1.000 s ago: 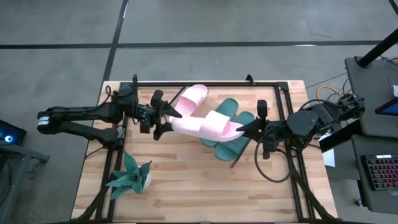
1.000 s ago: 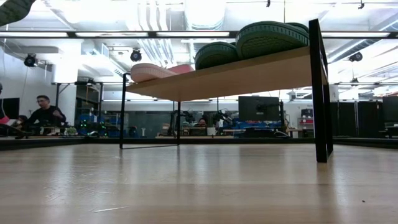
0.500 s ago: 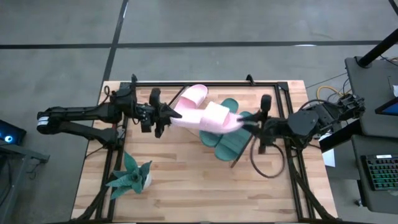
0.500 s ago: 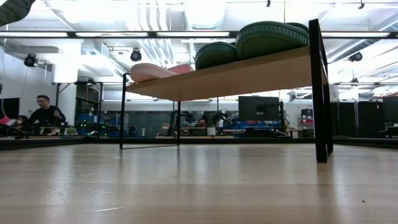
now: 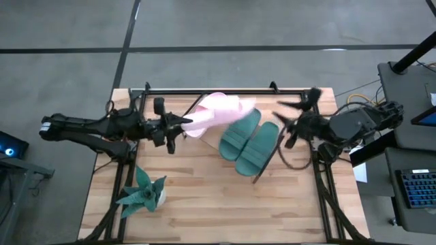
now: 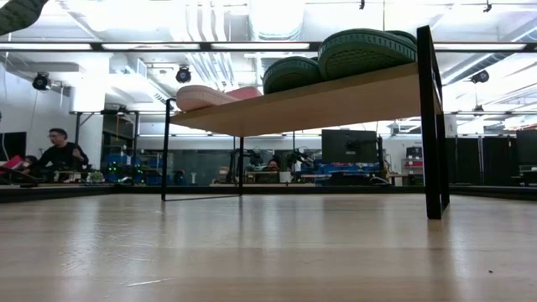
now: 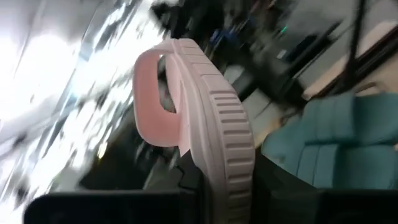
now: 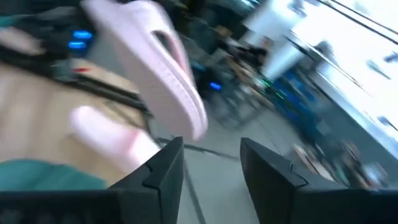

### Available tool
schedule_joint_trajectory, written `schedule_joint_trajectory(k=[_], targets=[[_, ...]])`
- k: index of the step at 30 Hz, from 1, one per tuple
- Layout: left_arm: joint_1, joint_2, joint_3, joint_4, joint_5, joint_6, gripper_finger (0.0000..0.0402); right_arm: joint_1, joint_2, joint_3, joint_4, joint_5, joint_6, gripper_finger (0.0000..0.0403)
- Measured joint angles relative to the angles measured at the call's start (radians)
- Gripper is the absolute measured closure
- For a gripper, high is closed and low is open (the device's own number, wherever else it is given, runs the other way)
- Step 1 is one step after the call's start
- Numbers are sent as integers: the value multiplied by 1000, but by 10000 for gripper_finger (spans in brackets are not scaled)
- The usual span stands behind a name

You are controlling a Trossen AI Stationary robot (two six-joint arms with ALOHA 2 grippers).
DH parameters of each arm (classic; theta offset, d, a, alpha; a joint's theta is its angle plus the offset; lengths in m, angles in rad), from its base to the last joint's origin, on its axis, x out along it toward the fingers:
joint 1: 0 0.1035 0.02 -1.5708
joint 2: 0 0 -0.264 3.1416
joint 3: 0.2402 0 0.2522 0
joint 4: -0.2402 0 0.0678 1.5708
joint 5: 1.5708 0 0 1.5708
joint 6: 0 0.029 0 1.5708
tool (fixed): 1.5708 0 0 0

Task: Pick and place slides into the shelf
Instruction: Put the pink slide on the shelf

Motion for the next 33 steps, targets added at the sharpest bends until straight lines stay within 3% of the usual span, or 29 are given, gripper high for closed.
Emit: schedule_joint_trajectory(k=[4, 11, 14, 21, 33], targets=[[-81, 68, -2, -2, -288, -49, 361, 0, -11, -1, -3, 128, 77, 261], [-158, 281, 9, 108, -762, -45, 361, 0, -21, -3, -3, 135, 101, 272], [-180, 363, 28, 154, -898, -45, 361, -2, -19, -4, -4, 135, 89, 276], [-255, 502, 69, 241, -937, -53, 361, -2, -18, -5, -12, 135, 73, 280], [-333, 643, 115, 239, -1070, -308, 361, -2, -18, -9, -36, 135, 73, 283]])
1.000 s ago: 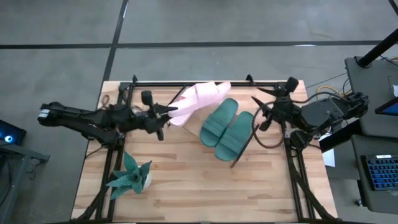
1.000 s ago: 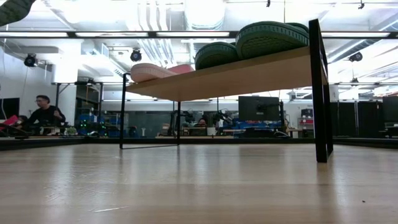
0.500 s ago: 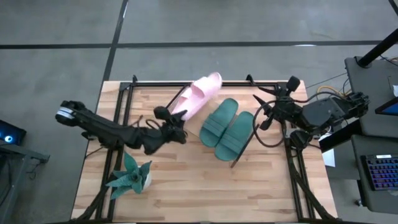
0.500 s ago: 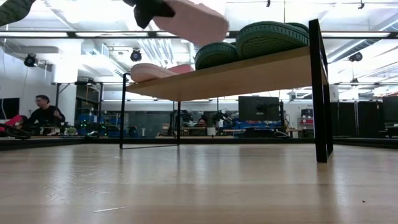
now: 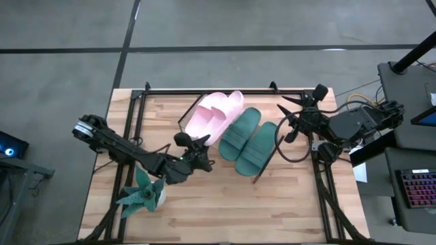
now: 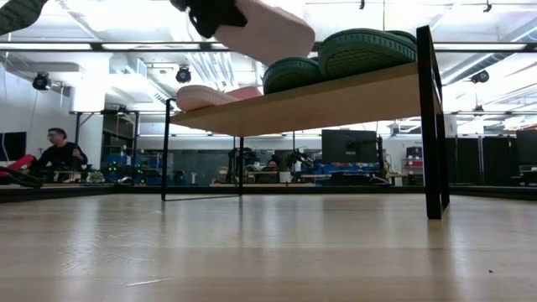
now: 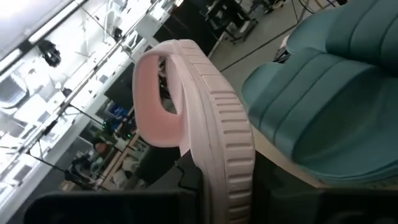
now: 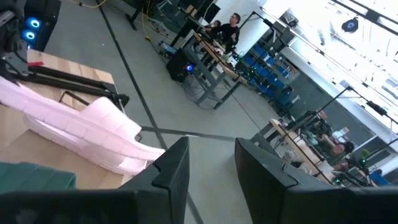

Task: Pick and place slides into the shelf
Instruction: Put the pink slide on the shelf

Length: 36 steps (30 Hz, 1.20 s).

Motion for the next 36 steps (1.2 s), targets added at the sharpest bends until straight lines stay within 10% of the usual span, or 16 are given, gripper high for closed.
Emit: schedule_joint_trajectory(k=[36], targets=[[90, 133, -25, -51, -52, -144, 362, 0, 0, -7, -27, 0, 27, 300]])
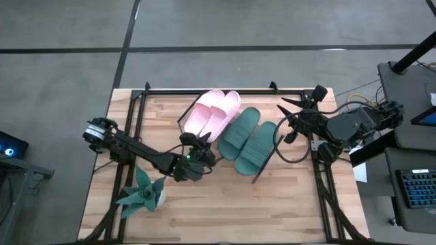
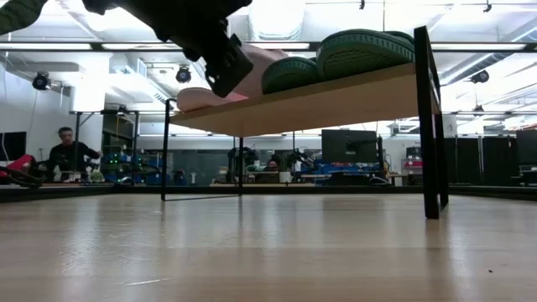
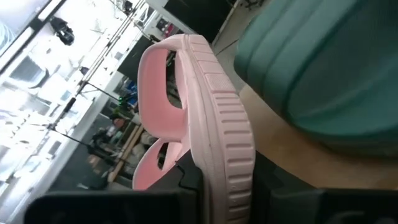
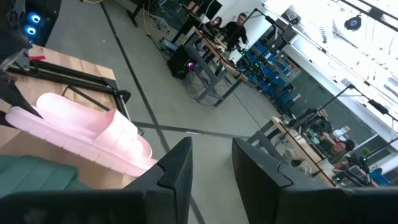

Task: Pick and place slides into the shelf
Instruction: Put the pink slide on the shelf

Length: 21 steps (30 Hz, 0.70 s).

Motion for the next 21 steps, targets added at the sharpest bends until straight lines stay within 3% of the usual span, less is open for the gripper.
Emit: schedule_joint_trajectory(k=[11, 21], targets=[[0, 13, 0, -66, -17, 54, 362, 0, 0, -8, 0, 0, 0, 304], [1, 13, 12, -66, -35, 201, 362, 0, 0, -23, 1, 0, 1, 306]])
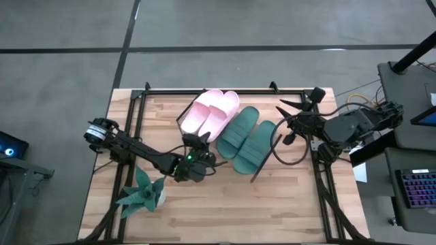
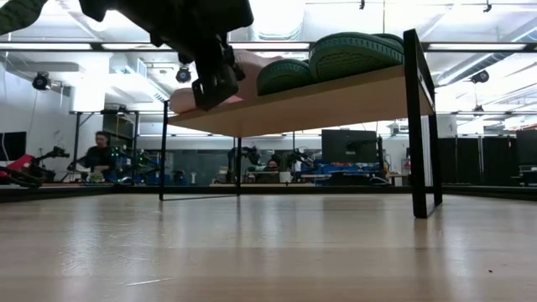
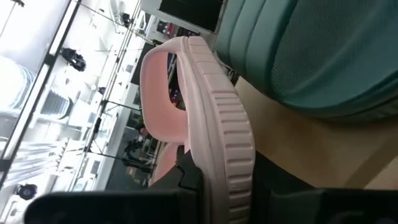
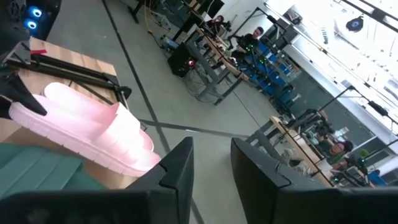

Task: Pick and place slides into the shelf
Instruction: Put the pink slide on the shelf

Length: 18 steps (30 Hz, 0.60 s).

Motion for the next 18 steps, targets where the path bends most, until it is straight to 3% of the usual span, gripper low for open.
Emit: schedule_joint_trajectory(k=[8, 18], targets=[[5, 58, -2, 5, 37, 24, 348, 0, 0, -24, 0, 0, 6, 305], [6, 86, 32, -6, 66, 33, 221, 0, 0, -28, 0, 0, -1, 308]])
